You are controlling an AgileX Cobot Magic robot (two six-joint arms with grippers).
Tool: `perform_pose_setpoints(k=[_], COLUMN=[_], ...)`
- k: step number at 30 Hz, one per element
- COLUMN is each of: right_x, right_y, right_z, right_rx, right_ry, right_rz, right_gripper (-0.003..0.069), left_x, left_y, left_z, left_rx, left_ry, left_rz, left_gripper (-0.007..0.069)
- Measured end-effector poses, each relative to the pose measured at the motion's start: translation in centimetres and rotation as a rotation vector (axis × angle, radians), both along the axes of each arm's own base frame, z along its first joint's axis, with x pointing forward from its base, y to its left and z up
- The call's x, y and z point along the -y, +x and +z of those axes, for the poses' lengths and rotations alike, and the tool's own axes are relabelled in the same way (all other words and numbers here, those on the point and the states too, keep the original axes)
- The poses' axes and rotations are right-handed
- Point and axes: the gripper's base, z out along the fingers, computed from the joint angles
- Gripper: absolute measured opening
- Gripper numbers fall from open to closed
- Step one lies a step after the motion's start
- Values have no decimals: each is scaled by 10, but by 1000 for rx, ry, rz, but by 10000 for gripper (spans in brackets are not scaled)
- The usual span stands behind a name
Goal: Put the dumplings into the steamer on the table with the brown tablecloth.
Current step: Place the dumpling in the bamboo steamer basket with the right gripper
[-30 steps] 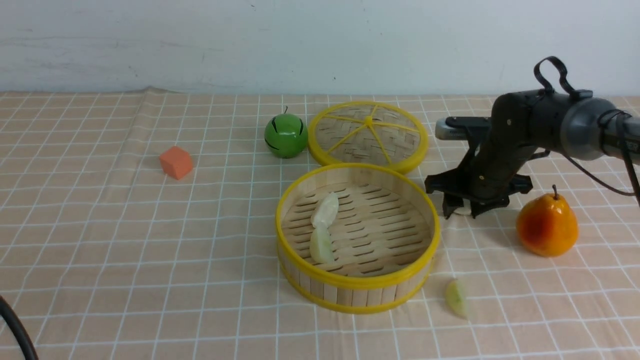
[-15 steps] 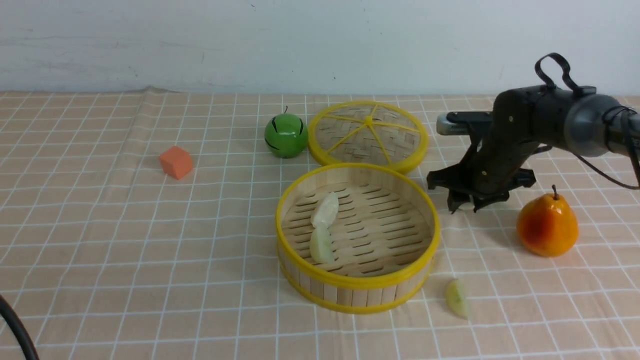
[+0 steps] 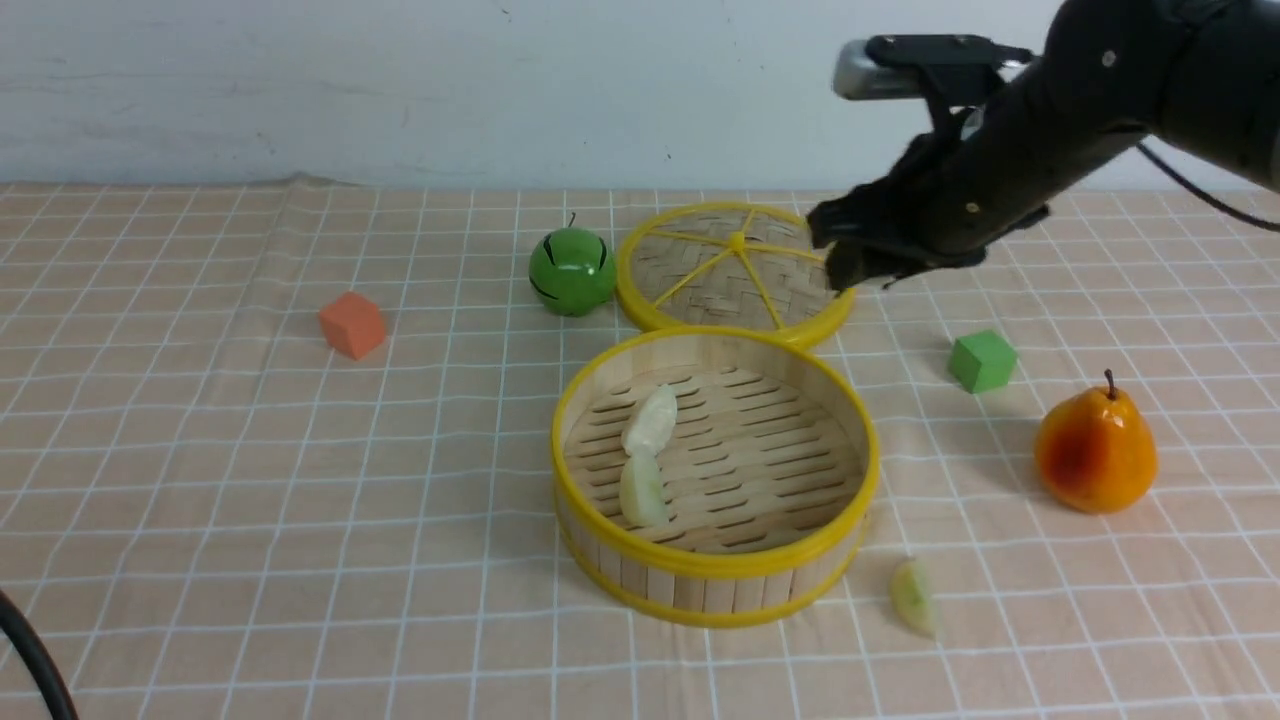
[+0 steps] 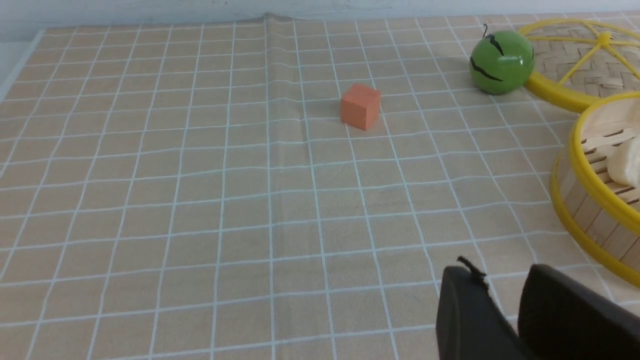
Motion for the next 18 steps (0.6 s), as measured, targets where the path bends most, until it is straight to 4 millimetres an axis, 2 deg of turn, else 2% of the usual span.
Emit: perform_pose_setpoints(k=[3,4,5,7,8,9,11,15,18], right_x=[-27,-30,-37,-44,-44,-45,-46,-47,-48], right_y=[-4,-4,-2,5,5,8,10,10,10], right_z=[-20,-24,-37,-64,-64,-79,-88,-91,-91], right_rx=[-49,-56,-79,-123,-124,-155,-174,-187,-191], right_ry=[-5,-8,-18,-29,-29,-37,-42,-27,-8], right_rz=[88,96,111,105,104,94,89,85,79], right_gripper=[295,295,295,295,295,295,295,300,360], left_x=[0,0,0,0,0,0,0,0,0], left_y=[0,0,0,0,0,0,0,0,0], left_z=[0,0,0,0,0,0,0,1,1], left_rx=[2,2,4,4,4,5,6,7,9], left_ry=[-1,-1,-1,-1,-1,0,1,3,5], left_rz=[-2,-2,-3,-3,-3,-3,-3,-3,-2], left_gripper=[174,174,176,179,179,181,183,185,185])
